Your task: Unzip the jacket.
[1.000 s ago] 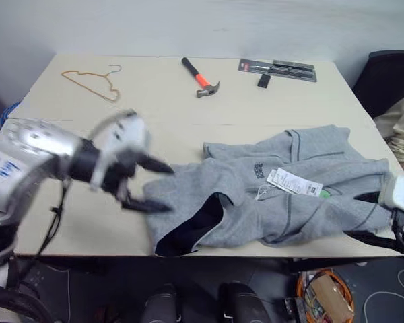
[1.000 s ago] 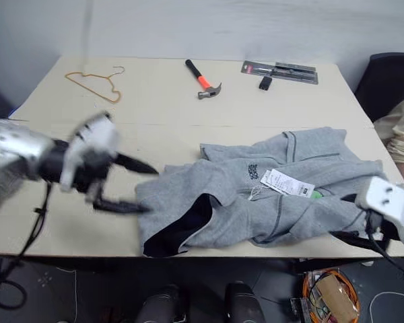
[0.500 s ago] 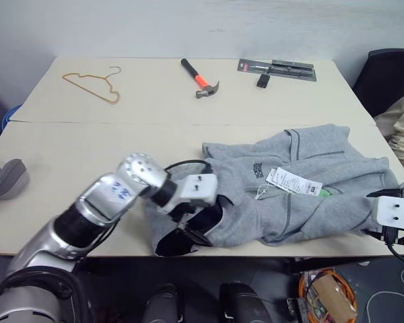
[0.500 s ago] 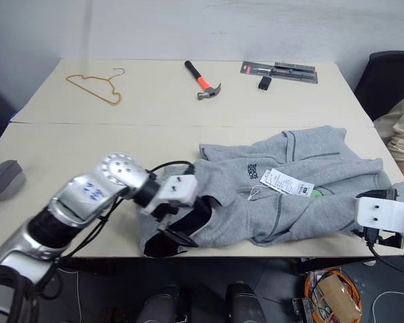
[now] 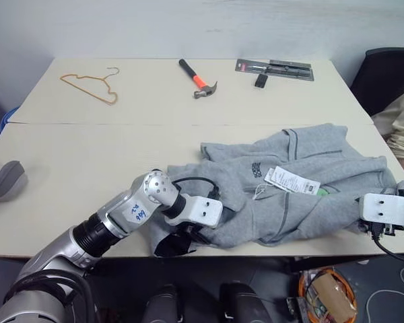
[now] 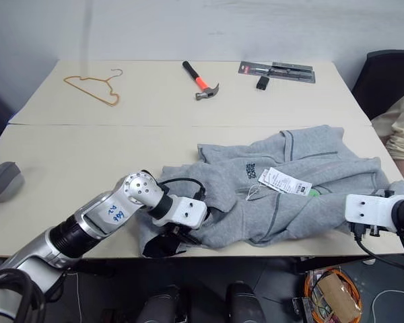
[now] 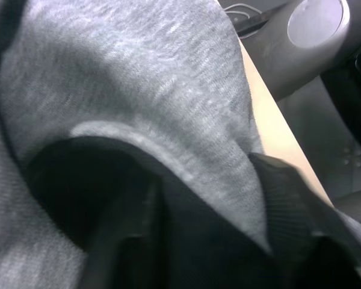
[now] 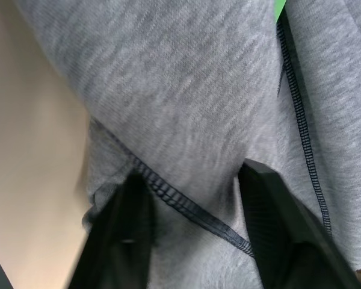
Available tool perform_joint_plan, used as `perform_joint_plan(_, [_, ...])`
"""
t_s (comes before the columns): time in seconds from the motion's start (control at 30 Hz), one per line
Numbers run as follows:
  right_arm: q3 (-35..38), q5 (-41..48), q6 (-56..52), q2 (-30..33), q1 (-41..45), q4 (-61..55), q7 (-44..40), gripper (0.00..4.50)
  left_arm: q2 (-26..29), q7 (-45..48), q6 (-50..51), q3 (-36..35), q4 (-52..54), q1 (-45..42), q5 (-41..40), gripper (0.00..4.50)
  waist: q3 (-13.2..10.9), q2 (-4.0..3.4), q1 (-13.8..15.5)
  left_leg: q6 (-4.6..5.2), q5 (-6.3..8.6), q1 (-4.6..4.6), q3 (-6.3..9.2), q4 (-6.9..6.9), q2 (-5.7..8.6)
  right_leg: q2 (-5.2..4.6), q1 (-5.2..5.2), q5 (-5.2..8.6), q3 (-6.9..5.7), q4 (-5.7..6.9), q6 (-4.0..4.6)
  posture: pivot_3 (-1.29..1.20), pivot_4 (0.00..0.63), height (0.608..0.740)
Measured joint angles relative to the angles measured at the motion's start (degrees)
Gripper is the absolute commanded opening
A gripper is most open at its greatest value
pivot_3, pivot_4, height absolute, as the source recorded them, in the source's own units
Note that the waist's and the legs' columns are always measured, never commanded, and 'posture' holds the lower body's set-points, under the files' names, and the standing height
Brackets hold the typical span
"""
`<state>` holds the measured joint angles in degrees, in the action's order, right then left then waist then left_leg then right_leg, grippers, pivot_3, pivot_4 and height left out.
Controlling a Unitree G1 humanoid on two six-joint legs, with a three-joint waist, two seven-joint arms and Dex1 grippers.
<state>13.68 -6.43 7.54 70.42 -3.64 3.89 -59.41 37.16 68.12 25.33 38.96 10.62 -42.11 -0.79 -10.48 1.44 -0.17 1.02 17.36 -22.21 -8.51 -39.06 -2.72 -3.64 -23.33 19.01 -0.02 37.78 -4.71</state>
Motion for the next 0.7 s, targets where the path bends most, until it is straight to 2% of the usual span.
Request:
perform_joint_plan(0.1, [0.2,1.4,-0.5,-0.1,-2.7,-1.6,-1.1,0.11,0.8,0.4,-2.0,-0.9,-0.4,0.4,0.4,0.42,0.0,0.0,0.0,0.0,0.0,0.01,0.02,0.02,-0.03,0.03,0.0,0.0,0.0,0.01,0.01,0.0,0.15,0.74])
perform_joint_plan(0.13, [0.4,2.4,-1.4,-0.5,-4.2,-2.9,-1.8,0.0,1.2,0.7,-2.8,-1.2,-0.6,0.5,0.4,0.21,0.0,0.0,0.0,0.0,0.0,0.01,0.03,0.02,-0.05,0.05,0.0,0.01,-0.01,0.01,0.01,0.0,0.15,0.74])
perform_joint_plan(0.33, [8.6,17.7,-17.7,-4.6,-19.4,-24.8,-11.2,0.0,7.4,5.3,-11.4,-4.4,-6.3,0.3,0.4,0.1,0.1,-0.09,-0.8,-0.19,0.1,0.23,0.26,0.12,-0.1,0.21,0.05,0.05,0.14,0.13,0.11,0.0,0.15,0.74])
perform_joint_plan(0.4, [12.1,20.9,-23.0,-6.7,-25.2,-33.3,-12.7,0.0,10.3,8.3,-17.7,-5.7,-10.6,-0.3,0.4,0.1,0.1,-0.06,-1.2,-0.22,0.12,0.28,0.3,0.15,-0.12,0.21,0.09,0.09,0.12,0.14,0.17,0.0,0.15,0.74])
perform_joint_plan(0.53, [13.2,22.3,-28.1,-11.3,-32.0,-43.0,-11.3,0.0,15.1,16.3,-24.2,-8.3,-14.9,0.4,-0.9,0.1,0.1,-0.05,-1.7,-0.32,0.23,0.34,0.26,0.2,-0.16,0.22,0.07,0.18,0.1,0.16,0.33,0.0,0.15,0.74])
perform_joint_plan(0.7, [12.4,22.3,-32.9,-15.8,-38.9,-52.3,-8.0,0.0,15.7,17.8,-32.6,-9.8,-18.8,1.2,-0.6,0.1,0.1,0.0,-1.3,-0.28,0.26,0.34,0.27,0.18,-0.15,0.2,0.08,0.19,0.08,0.16,0.34,0.0,0.15,0.74])
